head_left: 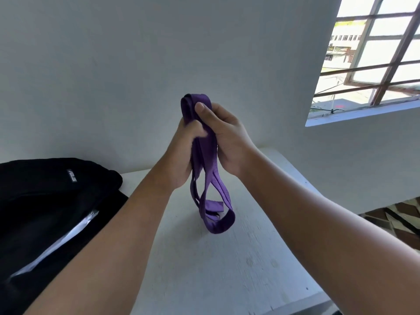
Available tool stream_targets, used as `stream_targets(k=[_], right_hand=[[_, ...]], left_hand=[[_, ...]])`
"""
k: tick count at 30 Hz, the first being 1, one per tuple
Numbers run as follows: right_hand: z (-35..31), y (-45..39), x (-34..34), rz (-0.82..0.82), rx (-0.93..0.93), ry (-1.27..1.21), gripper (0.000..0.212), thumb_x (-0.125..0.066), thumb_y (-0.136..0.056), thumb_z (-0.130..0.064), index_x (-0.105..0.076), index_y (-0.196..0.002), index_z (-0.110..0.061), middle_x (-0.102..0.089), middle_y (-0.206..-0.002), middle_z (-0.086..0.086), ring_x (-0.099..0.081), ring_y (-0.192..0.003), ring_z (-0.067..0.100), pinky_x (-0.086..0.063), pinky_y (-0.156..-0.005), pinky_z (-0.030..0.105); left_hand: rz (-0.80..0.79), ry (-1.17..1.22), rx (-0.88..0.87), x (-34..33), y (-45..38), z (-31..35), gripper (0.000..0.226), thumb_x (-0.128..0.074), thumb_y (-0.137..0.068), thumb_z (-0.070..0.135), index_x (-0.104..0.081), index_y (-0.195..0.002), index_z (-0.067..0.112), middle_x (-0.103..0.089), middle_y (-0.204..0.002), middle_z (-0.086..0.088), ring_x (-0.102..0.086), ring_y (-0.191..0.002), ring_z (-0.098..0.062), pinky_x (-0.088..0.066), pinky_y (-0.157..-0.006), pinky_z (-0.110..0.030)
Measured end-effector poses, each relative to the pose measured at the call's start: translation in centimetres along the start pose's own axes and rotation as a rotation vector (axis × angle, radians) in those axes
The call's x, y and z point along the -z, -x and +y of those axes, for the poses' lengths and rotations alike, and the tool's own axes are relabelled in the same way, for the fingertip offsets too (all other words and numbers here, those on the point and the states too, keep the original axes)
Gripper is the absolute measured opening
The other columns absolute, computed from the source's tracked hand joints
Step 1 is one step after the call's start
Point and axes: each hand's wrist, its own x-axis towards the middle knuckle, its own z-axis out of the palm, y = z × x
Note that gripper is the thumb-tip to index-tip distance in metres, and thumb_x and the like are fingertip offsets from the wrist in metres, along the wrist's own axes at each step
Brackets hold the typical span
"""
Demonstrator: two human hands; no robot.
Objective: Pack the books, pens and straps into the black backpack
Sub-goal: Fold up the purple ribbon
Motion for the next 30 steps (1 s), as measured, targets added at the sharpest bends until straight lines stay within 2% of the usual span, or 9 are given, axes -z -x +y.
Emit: stream_targets(k=[4, 7, 11, 14, 18, 22, 24, 27, 30], right_hand=[[1.4, 0.4, 1.0, 0.029, -0.023, 0.145, 0.014, -0.073, -0.098, -0.029, -0.07, -0.103, -0.016, -0.06, -0.078, 0.002, -0.047, -0.07, 0.018, -0.032, -0.056, 0.033], [1.1, 0.3, 1.4, 0.093, -0.058, 0.049, 0.039, -0.08, -0.092, -0.024, -0.05, -0.115, -0.013, -0.069, -0.078, 0.001, -0.057, -0.068, 0.018, -0.039, -0.056, 0.036], [0.3, 0.4, 1.7, 0.047, -0.042, 0.173, 0.05, -0.078, -0.094, -0.016, -0.056, -0.139, -0.012, -0.075, -0.101, 0.002, -0.067, -0.075, 0.016, -0.042, -0.049, 0.032], [0.4, 0.5, 1.3, 0.054, -0.021, 0.151, 0.044, -0.074, -0.095, -0.005, -0.062, -0.137, -0.012, -0.076, -0.097, 0.0, -0.072, -0.082, 0.009, -0.057, -0.063, 0.029], [1.0, 0.3, 2.2, 0.088, 0.038, 0.119, 0.026, -0.069, -0.097, 0.0, -0.071, -0.119, -0.012, -0.076, -0.093, -0.005, -0.069, -0.081, 0.001, -0.054, -0.073, 0.014], [0.5, 0.5, 3.6, 0.112, -0.008, 0.025, 0.022, -0.064, -0.099, -0.003, -0.069, -0.106, -0.024, -0.072, -0.091, -0.013, -0.064, -0.087, 0.001, -0.043, -0.087, 0.022], [0.5, 0.6, 4.1, 0.119, -0.056, -0.01, 0.025, -0.057, -0.095, -0.003, -0.066, -0.092, -0.026, -0.068, -0.086, -0.012, -0.059, -0.089, 0.008, -0.033, -0.099, 0.033], [1.1, 1.4, 5.1, 0.045, -0.091, -0.086, 0.018, -0.044, -0.078, -0.011, -0.06, -0.078, -0.018, -0.061, -0.078, -0.001, -0.054, -0.079, 0.016, -0.033, -0.087, 0.037], [2.1, 2.2, 6.0, -0.038, -0.181, -0.035, 0.031, -0.034, -0.087, -0.019, -0.061, -0.078, -0.007, -0.059, -0.076, 0.01, -0.057, -0.078, 0.027, -0.047, -0.076, 0.032]], left_hand=[[0.029, -0.366, -0.001, 0.1, 0.0, -0.8, 0.029, -0.048, -0.081, 0.002, -0.057, -0.109, 0.004, -0.05, -0.081, -0.009, -0.046, -0.068, -0.016, -0.041, -0.065, -0.034], [0.053, -0.482, 0.003, 0.5, -0.1, -1.1, 0.032, -0.045, -0.088, 0.001, -0.059, -0.116, 0.01, -0.052, -0.085, -0.008, -0.042, -0.065, -0.012, -0.038, -0.063, -0.029], [0.037, -0.564, -0.086, 0.4, 0.4, -1.5, 0.031, -0.046, -0.091, -0.003, -0.057, -0.116, 0.012, -0.06, -0.076, -0.004, -0.056, -0.069, -0.014, -0.05, -0.066, -0.027], [0.017, -0.469, 0.064, 1.3, 1.5, -3.7, 0.028, -0.055, -0.081, 0.001, -0.055, -0.109, -0.003, -0.064, -0.075, -0.014, -0.068, -0.076, -0.023, -0.053, -0.073, -0.033], [0.034, -0.248, 0.366, 3.2, 3.8, -7.7, 0.017, -0.057, -0.074, 0.014, -0.061, -0.089, 0.007, -0.051, -0.066, -0.007, -0.071, -0.087, -0.03, -0.044, -0.075, -0.036], [0.098, -0.266, 0.394, 5.1, 4.3, -9.0, 0.006, -0.055, -0.082, 0.008, -0.057, -0.088, 0.009, -0.046, -0.068, -0.003, -0.057, -0.068, -0.021, -0.044, -0.076, -0.034], [0.258, -0.128, 0.364, 5.5, 3.8, -8.5, 0.01, -0.055, -0.079, 0.008, -0.053, -0.087, 0.012, -0.038, -0.067, -0.001, -0.041, -0.056, -0.015, -0.04, -0.069, -0.031], [0.48, 0.018, 0.232, 5.9, 2.4, -6.3, 0.013, -0.054, -0.079, 0.007, -0.046, -0.08, 0.017, -0.034, -0.063, 0.002, -0.031, -0.053, -0.013, -0.036, -0.061, -0.028], [0.493, -0.023, 0.168, 6.2, 1.3, -4.0, 0.006, -0.053, -0.08, 0.011, -0.049, -0.082, 0.014, -0.042, -0.067, 0.001, -0.04, -0.056, -0.014, -0.041, -0.058, -0.025]])
